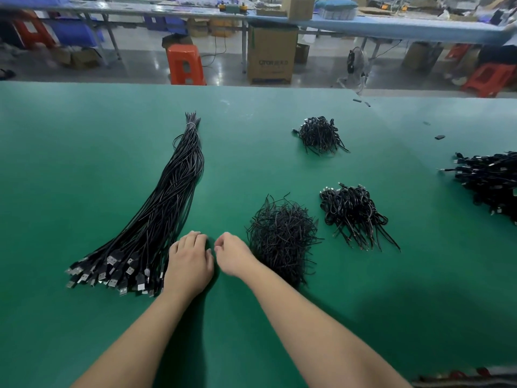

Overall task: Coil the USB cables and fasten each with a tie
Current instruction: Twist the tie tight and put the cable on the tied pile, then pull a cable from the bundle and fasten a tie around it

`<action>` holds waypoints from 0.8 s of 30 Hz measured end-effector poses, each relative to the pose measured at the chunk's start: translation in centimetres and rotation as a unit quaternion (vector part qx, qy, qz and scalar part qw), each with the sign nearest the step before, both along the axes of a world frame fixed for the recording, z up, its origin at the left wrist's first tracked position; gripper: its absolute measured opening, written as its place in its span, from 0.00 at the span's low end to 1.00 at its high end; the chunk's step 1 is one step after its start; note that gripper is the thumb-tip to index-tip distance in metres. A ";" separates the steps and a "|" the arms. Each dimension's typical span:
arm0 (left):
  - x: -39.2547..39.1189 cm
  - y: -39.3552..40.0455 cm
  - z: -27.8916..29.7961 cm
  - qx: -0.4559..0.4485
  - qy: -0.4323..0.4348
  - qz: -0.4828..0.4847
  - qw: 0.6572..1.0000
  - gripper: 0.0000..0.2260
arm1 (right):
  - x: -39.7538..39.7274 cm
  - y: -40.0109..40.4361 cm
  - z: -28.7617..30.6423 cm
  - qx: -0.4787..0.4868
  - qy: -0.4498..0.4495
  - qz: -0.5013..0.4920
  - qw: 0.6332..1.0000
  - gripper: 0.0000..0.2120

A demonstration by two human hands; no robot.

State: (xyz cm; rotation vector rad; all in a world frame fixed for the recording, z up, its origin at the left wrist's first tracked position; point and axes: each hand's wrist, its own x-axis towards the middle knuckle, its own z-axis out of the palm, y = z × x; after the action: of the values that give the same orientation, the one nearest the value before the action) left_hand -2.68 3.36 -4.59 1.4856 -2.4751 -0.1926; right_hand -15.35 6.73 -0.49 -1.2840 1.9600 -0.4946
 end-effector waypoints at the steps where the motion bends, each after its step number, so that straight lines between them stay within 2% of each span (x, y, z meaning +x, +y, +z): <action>1: -0.1 -0.1 0.0 0.013 0.016 0.004 1.000 0.15 | 0.0 0.0 -0.2 -0.002 0.004 0.002 1.000 0.12; 3: -0.1 -0.5 0.2 0.051 0.070 0.014 0.996 0.12 | 0.2 0.0 -0.4 0.000 0.022 0.017 1.000 0.13; 5: 0.1 -1.0 1.0 0.121 0.174 0.024 0.977 0.12 | 0.7 0.1 -0.6 0.010 0.051 0.044 0.998 0.16; 7: 0.4 -1.2 2.2 0.240 0.312 0.061 0.917 0.13 | 1.2 0.3 -1.0 0.010 0.082 0.061 0.995 0.18; 9: 0.6 -1.2 3.2 0.334 0.441 0.109 0.826 0.16 | 1.5 0.3 -1.3 0.004 0.093 0.060 0.994 0.17; 10: 0.7 -1.3 3.5 0.348 0.474 0.127 0.799 0.18 | 1.5 0.3 -1.4 0.002 0.095 0.059 0.994 0.16; 11: 1.0 -1.4 3.7 0.342 0.480 0.132 0.797 0.20 | 1.6 0.4 -1.5 0.000 0.099 0.058 0.993 0.15; 12: 1.5 -1.5 3.9 0.317 0.453 0.122 0.824 0.21 | 1.7 0.4 -1.5 -0.003 0.104 0.058 0.993 0.15; 13: 2.0 -1.7 4.2 0.277 0.404 0.101 0.866 0.19 | 1.8 0.4 -1.6 -0.005 0.109 0.059 0.992 0.15; 15: 3.2 -2.4 4.5 0.170 0.268 0.040 0.948 0.16 | 2.0 0.5 -1.6 -0.009 0.117 0.062 0.991 0.14; 17: 4.4 -3.4 4.6 0.098 0.091 -0.024 0.991 0.17 | 2.0 0.5 -1.6 -0.008 0.118 0.065 0.991 0.13; 19: 5.0 -3.9 4.8 0.101 -0.103 -0.068 0.987 0.23 | 1.9 0.5 -1.6 -0.008 0.117 0.065 0.991 0.13; 20: 5.2 -4.1 4.8 0.112 -0.160 -0.080 0.977 0.25 | 1.9 0.6 -1.5 -0.010 0.117 0.066 0.991 0.13; 22: 5.5 -4.2 4.8 0.111 -0.197 -0.098 0.969 0.24 | 1.9 0.6 -1.4 -0.011 0.119 0.071 0.990 0.13; 24: 5.7 -4.2 4.8 0.076 -0.205 -0.112 0.969 0.17 | 1.9 0.7 -1.3 -0.011 0.123 0.077 0.989 0.13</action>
State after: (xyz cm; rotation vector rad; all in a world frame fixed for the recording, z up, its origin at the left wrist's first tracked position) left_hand 2.99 -0.85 0.24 1.4158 -3.0244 -0.1282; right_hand -13.47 7.45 -1.78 -1.5585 2.0369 -0.2925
